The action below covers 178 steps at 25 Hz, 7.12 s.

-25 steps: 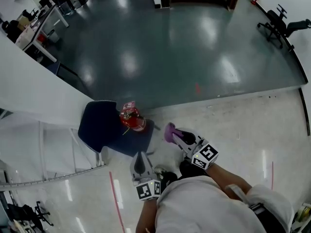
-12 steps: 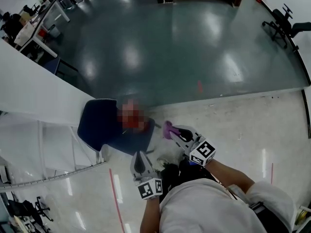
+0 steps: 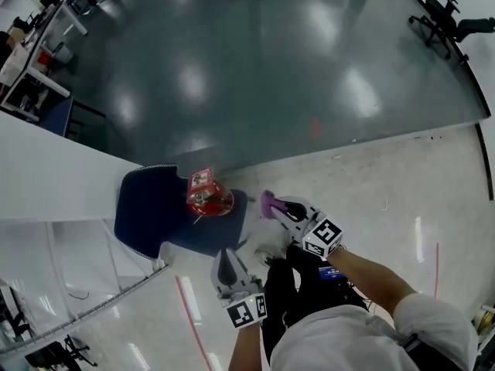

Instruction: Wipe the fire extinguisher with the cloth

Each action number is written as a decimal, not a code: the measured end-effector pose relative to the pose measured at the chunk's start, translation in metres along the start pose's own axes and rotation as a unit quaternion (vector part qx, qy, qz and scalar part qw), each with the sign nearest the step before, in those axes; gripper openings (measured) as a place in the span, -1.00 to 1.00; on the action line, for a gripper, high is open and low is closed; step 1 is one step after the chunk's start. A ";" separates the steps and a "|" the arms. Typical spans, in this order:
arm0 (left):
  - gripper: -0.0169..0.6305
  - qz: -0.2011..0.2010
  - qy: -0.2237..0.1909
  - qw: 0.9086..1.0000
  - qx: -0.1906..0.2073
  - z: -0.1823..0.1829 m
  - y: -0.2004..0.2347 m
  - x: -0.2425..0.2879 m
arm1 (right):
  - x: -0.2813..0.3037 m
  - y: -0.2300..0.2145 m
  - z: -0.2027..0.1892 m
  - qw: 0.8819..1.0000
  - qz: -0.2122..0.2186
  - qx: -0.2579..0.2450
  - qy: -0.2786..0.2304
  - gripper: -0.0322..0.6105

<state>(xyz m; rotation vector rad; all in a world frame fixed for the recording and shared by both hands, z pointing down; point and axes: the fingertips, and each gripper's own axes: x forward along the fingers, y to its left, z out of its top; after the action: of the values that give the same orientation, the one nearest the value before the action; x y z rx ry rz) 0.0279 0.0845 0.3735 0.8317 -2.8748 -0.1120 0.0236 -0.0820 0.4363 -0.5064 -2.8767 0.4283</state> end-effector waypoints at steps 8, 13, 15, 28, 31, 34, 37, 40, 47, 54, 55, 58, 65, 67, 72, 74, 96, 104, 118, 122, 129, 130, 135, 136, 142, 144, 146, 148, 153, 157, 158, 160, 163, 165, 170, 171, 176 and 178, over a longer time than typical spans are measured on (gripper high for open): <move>-0.93 0.003 0.032 0.999 -0.030 -0.095 0.015 0.036 | 0.071 -0.054 -0.140 0.997 -0.002 0.044 0.067 -0.73; -0.93 0.001 0.028 0.999 -0.038 -0.140 0.029 0.063 | 0.126 -0.091 -0.223 0.994 -0.014 0.061 0.089 -0.73; -0.93 0.004 0.029 0.999 -0.045 -0.156 0.035 0.071 | 0.151 -0.100 -0.252 0.992 -0.012 0.069 0.104 -0.73; -0.93 0.032 0.052 0.994 -0.087 -0.201 0.086 0.066 | 0.223 -0.109 -0.357 0.975 0.083 0.131 0.161 -0.73; -0.93 0.037 0.052 0.994 -0.092 -0.200 0.095 0.064 | 0.224 -0.095 -0.355 0.970 0.118 0.133 0.167 -0.73; -0.93 0.032 0.048 0.994 -0.091 -0.193 0.093 0.063 | 0.223 -0.087 -0.343 0.967 0.138 0.147 0.157 -0.73; -0.93 0.025 0.051 0.995 -0.087 -0.187 0.084 0.062 | 0.223 -0.084 -0.322 0.965 0.149 0.170 0.137 -0.73; -0.93 0.018 0.049 0.995 -0.088 -0.175 0.074 0.056 | 0.218 -0.074 -0.300 0.966 0.151 0.171 0.125 -0.73; -0.93 -0.011 0.044 0.996 -0.070 -0.127 0.048 0.048 | 0.205 -0.051 -0.229 0.970 0.161 0.160 0.091 -0.73; -0.93 -0.013 0.030 0.998 -0.059 -0.068 0.033 0.029 | 0.186 -0.022 -0.150 0.971 0.173 0.155 0.061 -0.73; -0.93 -0.012 0.029 0.998 -0.059 -0.060 0.030 0.026 | 0.182 -0.018 -0.139 0.971 0.174 0.154 0.057 -0.73; -0.93 -0.007 0.026 0.998 -0.061 -0.041 0.024 0.015 | 0.172 -0.006 -0.112 0.971 0.181 0.147 0.049 -0.73; -0.93 0.004 0.022 0.998 -0.055 -0.022 0.024 -0.004 | 0.169 0.005 -0.084 0.971 0.184 0.146 0.039 -0.73; -0.93 0.006 0.016 0.999 -0.048 -0.013 0.023 -0.007 | 0.164 -0.003 -0.081 0.974 0.168 0.147 0.032 -0.73; -0.93 -0.004 -0.008 0.999 -0.038 0.016 0.019 0.001 | 0.148 -0.037 -0.064 0.982 0.115 0.145 0.023 -0.73; -0.93 -0.021 -0.008 1.000 -0.020 0.027 0.022 -0.004 | 0.136 -0.039 -0.061 0.984 0.088 0.153 0.020 -0.73; -0.93 -0.250 0.035 0.967 -0.027 -0.043 0.070 0.006 | 0.066 -0.003 -0.194 0.962 -0.178 0.202 -0.039 -0.73; -0.93 -0.244 0.025 0.969 -0.039 -0.114 0.072 0.010 | 0.121 -0.042 -0.304 0.962 -0.165 0.212 -0.049 -0.73; -0.93 -0.229 0.040 0.970 -0.068 -0.171 0.103 0.002 | 0.178 -0.065 -0.362 0.946 -0.127 0.285 -0.084 -0.73; -0.93 -0.229 0.033 0.970 -0.069 -0.152 0.105 -0.007 | 0.169 -0.048 -0.335 0.942 -0.108 0.301 -0.103 -0.73; -0.93 -0.229 0.024 0.971 -0.069 -0.100 0.098 -0.015 | 0.155 -0.008 -0.243 0.953 -0.089 0.264 -0.123 -0.73; -0.93 -0.228 0.025 0.971 -0.067 -0.092 0.099 -0.014 | 0.155 -0.004 -0.230 0.954 -0.092 0.256 -0.123 -0.73; -0.93 -0.225 0.030 0.972 -0.067 -0.056 0.105 -0.013 | 0.155 0.015 -0.172 0.961 -0.100 0.231 -0.114 -0.73; -0.93 -0.225 0.034 0.971 -0.067 -0.050 0.104 -0.017 | 0.152 0.021 -0.164 0.961 -0.100 0.233 -0.112 -0.73; -0.93 -0.222 0.026 0.973 -0.059 -0.016 0.110 -0.027 | 0.151 0.046 -0.130 0.964 -0.099 0.225 -0.106 -0.73; -0.93 -0.209 0.015 0.976 -0.062 -0.004 0.117 -0.029 | 0.151 0.056 -0.122 0.968 -0.098 0.207 -0.100 -0.73; -0.93 -0.200 0.007 0.978 -0.063 0.007 0.121 -0.031 | 0.146 0.065 -0.112 0.973 -0.101 0.186 -0.095 -0.73; -0.93 -0.195 0.001 0.979 -0.058 0.017 0.120 -0.034 | 0.135 0.074 -0.102 0.979 -0.103 0.157 -0.085 -0.73; -0.93 -0.213 -0.013 0.976 -0.041 0.032 0.114 -0.022 | 0.108 0.076 -0.075 0.982 -0.116 0.117 -0.095 -0.73; -0.93 -0.254 -0.002 0.967 -0.030 0.035 0.116 -0.010 | 0.086 0.079 -0.078 0.973 -0.163 0.131 -0.096 -0.73; -0.93 -0.267 0.003 0.963 -0.029 0.034 0.118 -0.008 | 0.080 0.081 -0.082 0.970 -0.179 0.133 -0.096 -0.73; -0.93 -0.297 0.012 0.954 -0.030 0.029 0.124 0.000 | 0.070 0.082 -0.091 0.961 -0.215 0.138 -0.102 -0.73; -0.93 -0.345 0.028 0.938 -0.032 0.023 0.138 0.015 | 0.063 0.078 -0.104 0.945 -0.272 0.142 -0.112 -0.73; -0.93 -0.378 0.040 0.925 -0.023 0.018 0.146 0.021 | 0.058 0.078 -0.111 0.933 -0.306 0.144 -0.120 -0.73; -0.93 -0.424 0.072 0.903 -0.012 -0.015 0.152 0.026 | 0.052 0.079 -0.152 0.910 -0.359 0.166 -0.124 -0.73; -0.93 -0.430 0.076 0.900 -0.009 -0.023 0.152 0.028 | 0.056 0.077 -0.165 0.907 -0.365 0.172 -0.124 -0.73; -0.93 -0.438 0.079 0.896 -0.011 -0.072 0.144 0.045 | 0.083 0.049 -0.246 0.898 -0.376 0.194 -0.117 -0.73; -0.93 -0.437 0.081 0.896 -0.021 -0.091 0.142 0.052 | 0.094 0.035 -0.274 0.896 -0.378 0.202 -0.118 -0.73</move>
<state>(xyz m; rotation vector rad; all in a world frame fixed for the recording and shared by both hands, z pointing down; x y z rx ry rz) -0.0753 0.1736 0.4856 1.9374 -2.1162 -0.1816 0.0110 0.0516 0.6960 0.7580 -2.7718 0.9382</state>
